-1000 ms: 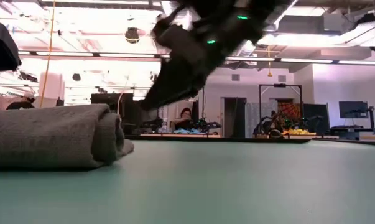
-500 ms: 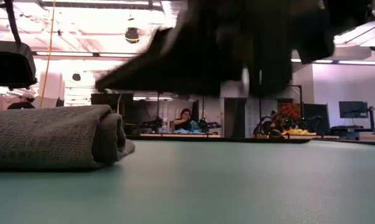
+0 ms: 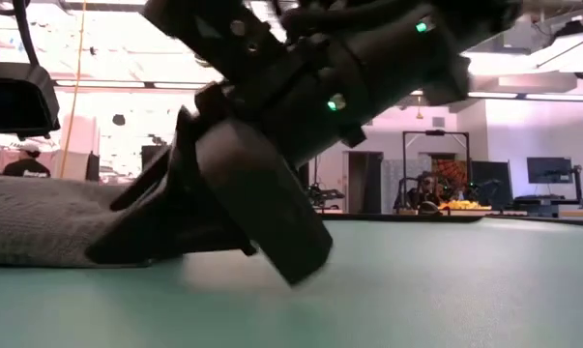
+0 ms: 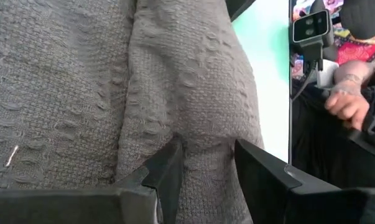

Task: Roll towel
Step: Roll the gray towel

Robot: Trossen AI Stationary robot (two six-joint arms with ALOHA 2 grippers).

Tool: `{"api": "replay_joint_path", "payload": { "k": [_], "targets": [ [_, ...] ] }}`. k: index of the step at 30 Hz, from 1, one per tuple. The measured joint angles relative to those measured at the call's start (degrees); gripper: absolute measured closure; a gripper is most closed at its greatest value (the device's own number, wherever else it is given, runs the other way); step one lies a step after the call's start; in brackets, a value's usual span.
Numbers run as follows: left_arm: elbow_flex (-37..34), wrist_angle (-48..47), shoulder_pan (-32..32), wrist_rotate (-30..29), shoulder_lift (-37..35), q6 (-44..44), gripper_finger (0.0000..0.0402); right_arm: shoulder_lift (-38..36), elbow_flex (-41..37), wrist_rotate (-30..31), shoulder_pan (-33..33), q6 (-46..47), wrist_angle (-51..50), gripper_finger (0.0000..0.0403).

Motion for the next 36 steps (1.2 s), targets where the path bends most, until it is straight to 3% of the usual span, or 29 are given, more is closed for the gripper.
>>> {"api": "replay_joint_path", "payload": {
  "k": [4, 10, 11, 14, 22, 27, 30, 33, 36],
  "targets": [
    [-0.2, -1.3, 0.2, -0.3, -4.2, 3.5, 0.0262, -0.4, 0.1, -6.7, -3.2, 8.3, -3.1, 0.0194],
    [-0.2, -12.7, 1.2, -1.3, -14.3, 3.4, 0.0262, -0.8, 0.2, -13.8, -5.2, 13.8, -4.8, 0.0362],
    [-0.2, -15.3, 1.2, -1.9, -16.1, 2.9, 0.0262, -1.2, 0.2, -14.7, -5.2, 14.4, -5.9, 0.037],
    [-0.2, -21.3, 1.2, -4.3, -21.5, 2.0, 0.0262, -2.2, 0.1, -18.5, -5.4, 18.5, -7.8, 0.037],
    [-0.1, -25.7, 1.2, -12.2, -29.9, 4.5, 0.0262, -4.5, -0.2, -39.4, -8.3, 30.8, -9.5, 0.0363],
    [-0.1, -25.2, 1.2, -15.7, -27.2, 6.0, 0.0262, -4.2, -0.1, -42.6, -10.4, 40.4, -10.4, 0.0362],
    [-0.1, -20.0, 1.0, -15.8, -24.6, 8.1, 0.0262, -4.1, -0.1, -43.9, -11.4, 43.1, -10.5, 0.0362],
    [0.5, -9.7, -0.1, -14.9, -21.9, 14.2, 0.0262, -4.1, -0.1, -45.5, -12.7, 45.3, -10.4, 0.0362],
    [4.7, -8.3, -2.5, -15.4, -18.2, 20.6, 0.0262, -4.1, -0.1, -47.6, -14.2, 47.0, -10.0, 0.0362]
  ]
}}
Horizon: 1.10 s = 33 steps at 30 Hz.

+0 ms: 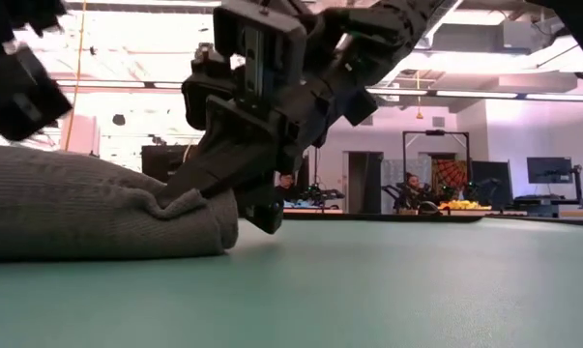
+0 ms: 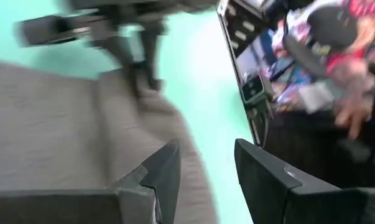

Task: Roll towel
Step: Roll the gray towel

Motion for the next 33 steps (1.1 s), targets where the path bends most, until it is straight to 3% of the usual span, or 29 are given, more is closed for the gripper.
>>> {"api": "replay_joint_path", "payload": {
  "k": [4, 11, 15, 22, 28, 33],
  "targets": [
    [10.0, -10.9, -3.0, -2.2, 7.4, 2.3, 0.0262, 0.0, 0.0, -2.3, -1.8, 0.9, -0.1, 0.0362],
    [35.0, -52.4, -6.4, -7.3, 21.5, -2.6, 0.0262, 0.0, 0.0, -4.7, -2.9, 1.7, -0.2, 0.0362],
    [44.6, -62.5, -8.6, -6.3, 28.1, -7.5, 0.0262, 0.0, 0.0, -4.6, -2.7, 0.9, -0.2, 0.0362],
    [47.2, -67.7, -10.7, -2.6, 38.8, -12.8, 0.026, 0.0, 0.0, -4.6, -2.5, 0.1, -0.1, 0.0361],
    [47.2, -69.7, -10.0, -3.7, 46.3, -12.5, 0.024, 0.0, 0.0, -4.6, -2.5, 0.0, 0.0, 0.0361],
    [47.6, -71.3, -9.5, 0.2, 51.0, -14.4, 0.023, 0.0, 0.0, -4.6, -2.5, 0.1, -0.2, 0.0361]
  ]
}}
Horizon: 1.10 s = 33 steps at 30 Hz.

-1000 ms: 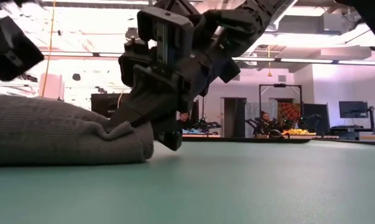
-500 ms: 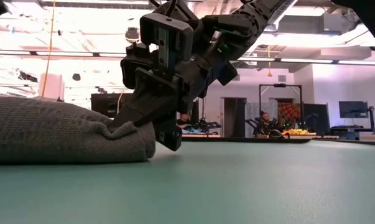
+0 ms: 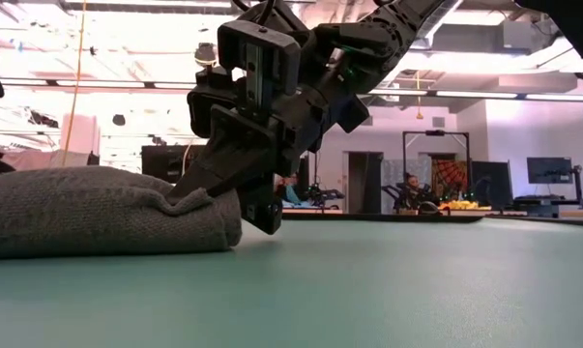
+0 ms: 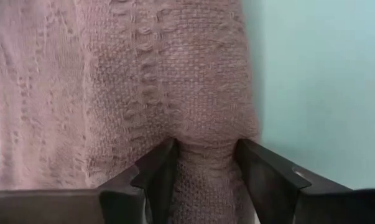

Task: Roll towel
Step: Roll the gray towel

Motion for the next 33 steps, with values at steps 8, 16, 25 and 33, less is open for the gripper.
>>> {"api": "replay_joint_path", "payload": {
  "k": [8, 16, 25, 33],
  "targets": [
    [-0.5, -1.3, -0.3, 3.1, -2.5, -3.8, 0.0379, 0.0, 0.1, 0.0, 0.6, -0.3, -1.4, 0.0361],
    [-12.2, 17.1, -0.1, 10.0, -17.9, -4.4, 0.0398, 0.0, 0.2, -1.2, 1.4, -0.4, -2.0, 0.0362],
    [-40.7, 54.7, 6.2, 20.7, -36.8, -13.0, 0.04, 0.0, 0.2, -4.8, 1.7, -0.6, -2.1, 0.033],
    [-55.3, 70.4, 12.1, 30.9, -41.0, -19.9, 0.0401, -0.3, 1.6, -8.5, -0.8, -1.2, -5.5, 0.0296]
  ]
}}
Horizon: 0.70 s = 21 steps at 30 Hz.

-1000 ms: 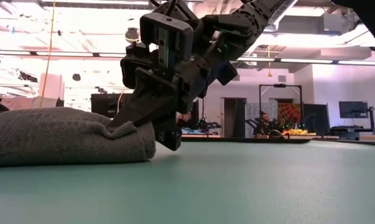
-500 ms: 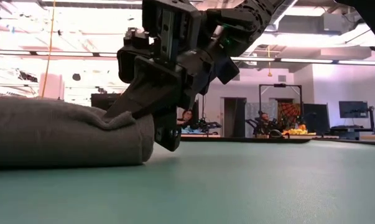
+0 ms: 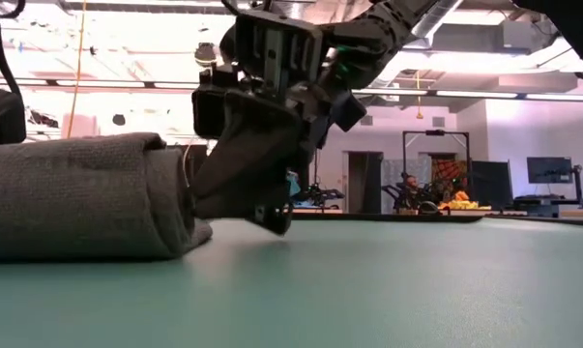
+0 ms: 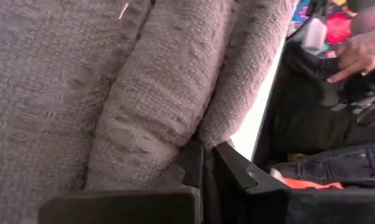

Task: Roll towel
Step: Roll the gray towel

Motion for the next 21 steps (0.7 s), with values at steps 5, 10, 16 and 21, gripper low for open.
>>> {"api": "replay_joint_path", "payload": {
  "k": [5, 10, 16, 21],
  "targets": [
    [-0.2, 2.0, 1.2, 1.7, 0.1, 1.2, 0.0401, -2.9, 0.2, -0.3, -1.1, -4.9, -3.3, 0.0291],
    [0.0, 2.4, 2.2, 3.9, 0.1, 1.7, 0.0401, -8.6, 0.3, 15.0, 4.8, -19.7, -5.1, 0.029],
    [0.0, 3.3, 3.8, 5.8, 0.1, 1.8, 0.0401, -9.5, 0.3, 39.7, 16.0, -36.0, -1.4, 0.029],
    [0.0, 4.8, 4.2, 5.9, 0.1, 1.7, 0.0401, -8.3, 0.8, 46.8, 19.8, -39.9, 0.7, 0.0268]
  ]
}}
